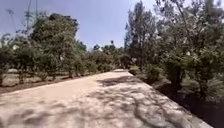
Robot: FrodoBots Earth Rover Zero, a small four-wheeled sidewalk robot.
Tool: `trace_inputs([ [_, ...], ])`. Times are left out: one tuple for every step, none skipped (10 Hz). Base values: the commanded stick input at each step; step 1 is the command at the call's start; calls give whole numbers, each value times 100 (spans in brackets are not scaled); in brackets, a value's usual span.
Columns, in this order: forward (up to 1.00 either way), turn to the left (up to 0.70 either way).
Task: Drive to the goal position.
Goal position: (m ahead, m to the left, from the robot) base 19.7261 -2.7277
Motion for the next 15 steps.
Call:
trace_inputs([
  [70, 0],
  [70, 0],
  [70, -2],
  [70, -6],
  [70, -21],
  [70, -35],
  [70, -35],
  [70, 0],
  [70, 0],
  [70, 0],
  [70, 0],
  [70, 0],
  [70, 0],
  [70, 0],
  [70, 0],
])
